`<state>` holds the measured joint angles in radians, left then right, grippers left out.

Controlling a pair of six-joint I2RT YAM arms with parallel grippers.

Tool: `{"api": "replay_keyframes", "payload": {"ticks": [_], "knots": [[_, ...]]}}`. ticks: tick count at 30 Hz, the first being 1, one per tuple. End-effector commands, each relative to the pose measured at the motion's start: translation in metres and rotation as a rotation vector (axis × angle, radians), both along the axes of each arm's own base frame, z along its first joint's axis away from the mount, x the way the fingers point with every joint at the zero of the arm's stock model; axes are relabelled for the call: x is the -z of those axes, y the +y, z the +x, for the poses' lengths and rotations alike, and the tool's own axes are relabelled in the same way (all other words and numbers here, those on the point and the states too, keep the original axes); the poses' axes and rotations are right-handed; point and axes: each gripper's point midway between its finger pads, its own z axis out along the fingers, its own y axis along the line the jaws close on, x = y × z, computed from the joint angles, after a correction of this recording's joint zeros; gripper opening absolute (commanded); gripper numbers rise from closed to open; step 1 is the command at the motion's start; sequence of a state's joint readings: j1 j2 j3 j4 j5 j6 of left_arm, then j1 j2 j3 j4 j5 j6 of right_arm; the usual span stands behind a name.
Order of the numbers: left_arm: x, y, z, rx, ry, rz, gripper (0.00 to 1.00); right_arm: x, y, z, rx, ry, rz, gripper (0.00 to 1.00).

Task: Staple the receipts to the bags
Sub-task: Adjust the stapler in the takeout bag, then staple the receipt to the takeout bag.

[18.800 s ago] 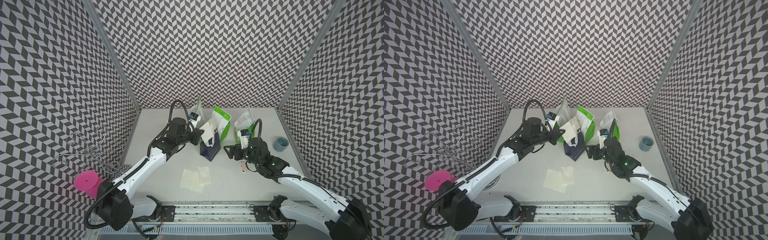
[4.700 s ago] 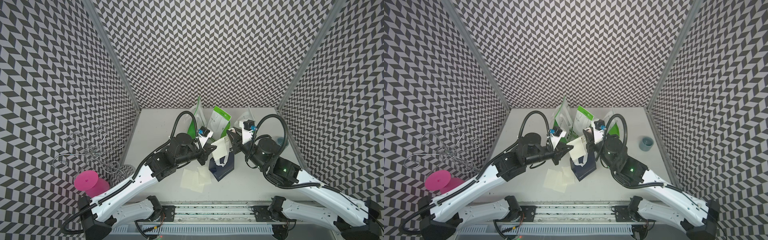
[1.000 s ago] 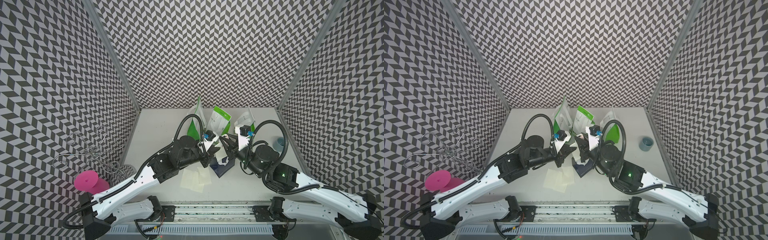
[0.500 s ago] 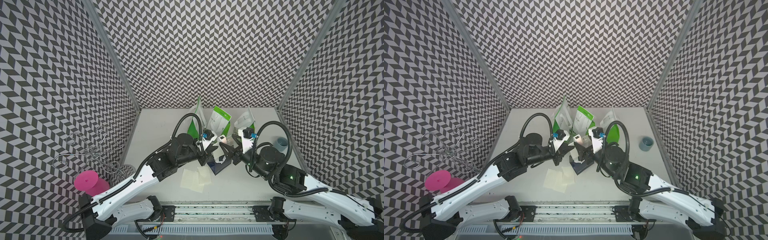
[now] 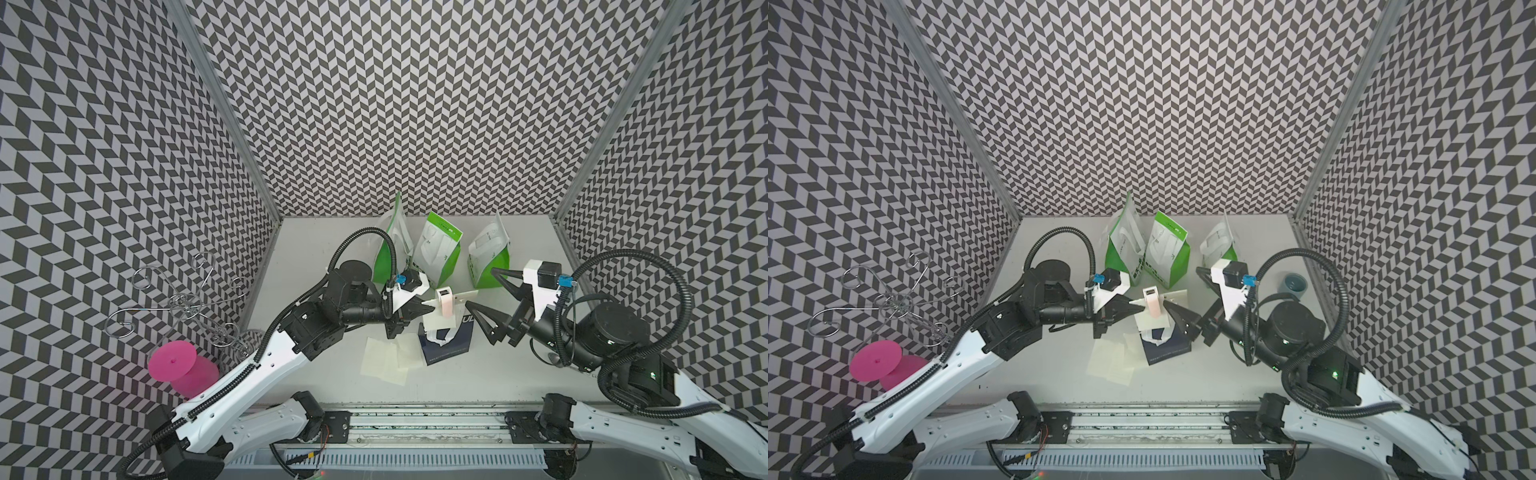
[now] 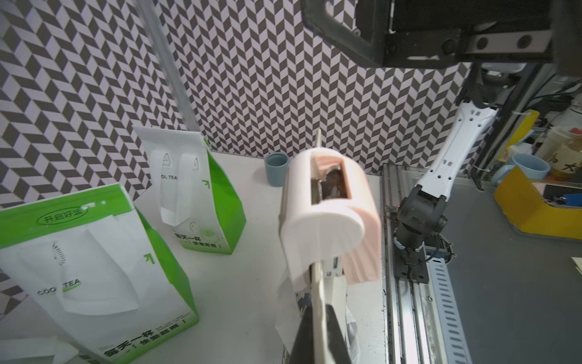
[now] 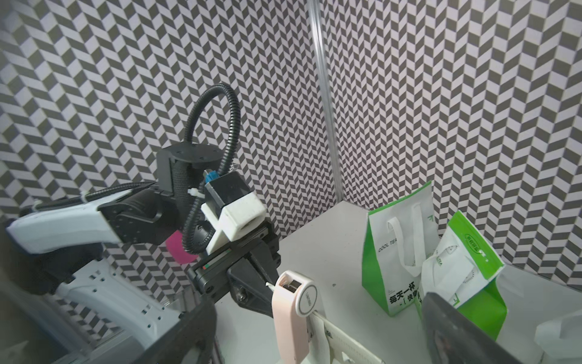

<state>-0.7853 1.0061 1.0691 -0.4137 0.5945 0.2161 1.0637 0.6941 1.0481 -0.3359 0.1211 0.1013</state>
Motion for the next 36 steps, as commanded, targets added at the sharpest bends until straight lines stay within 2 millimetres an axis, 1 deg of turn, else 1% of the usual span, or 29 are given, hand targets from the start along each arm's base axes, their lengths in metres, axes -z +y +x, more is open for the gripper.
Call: {"api": "replay_keyframes", "payload": {"ticks": [1, 5, 8, 18, 25, 27, 29, 30, 32, 33, 34, 36], "knots": [[-0.020, 0.004, -0.020, 0.114, -0.038, -0.040, 0.00, -0.001, 0.009, -0.018, -0.117, -0.017, -0.040, 1.00], [-0.020, 0.004, -0.031, 0.176, -0.023, -0.052, 0.00, 0.015, 0.021, -0.023, -0.182, 0.006, -0.087, 1.00], [-0.022, 0.005, -0.038, 0.204, -0.017, -0.061, 0.00, 0.022, 0.033, -0.030, -0.252, 0.008, -0.122, 1.00], [-0.020, 0.006, -0.048, 0.249, 0.000, -0.070, 0.00, 0.040, 0.059, -0.030, -0.348, 0.010, -0.210, 1.00], [-0.019, 0.006, -0.050, 0.251, -0.003, -0.070, 0.00, 0.042, 0.064, -0.026, -0.370, 0.012, -0.222, 1.00], [-0.020, 0.006, -0.051, 0.255, -0.004, -0.073, 0.00, 0.044, 0.065, -0.024, -0.375, 0.018, -0.225, 0.97], [-0.020, 0.006, -0.052, 0.262, -0.003, -0.076, 0.00, 0.048, 0.065, -0.021, -0.389, 0.030, -0.225, 0.94], [-0.020, 0.006, -0.053, 0.269, -0.002, -0.077, 0.00, 0.049, 0.065, -0.019, -0.394, 0.038, -0.225, 0.91], [-0.021, 0.006, -0.054, 0.271, -0.002, -0.078, 0.00, 0.053, 0.064, -0.016, -0.406, 0.051, -0.222, 0.81], [-0.021, 0.006, -0.054, 0.269, -0.003, -0.079, 0.00, 0.054, 0.064, -0.014, -0.412, 0.057, -0.220, 0.73], [-0.021, 0.005, -0.054, 0.271, -0.002, -0.081, 0.00, 0.055, 0.064, -0.013, -0.417, 0.061, -0.216, 0.62], [-0.023, 0.005, -0.056, 0.281, 0.000, -0.090, 0.00, 0.060, 0.065, -0.011, -0.418, 0.070, -0.220, 0.46]]}}
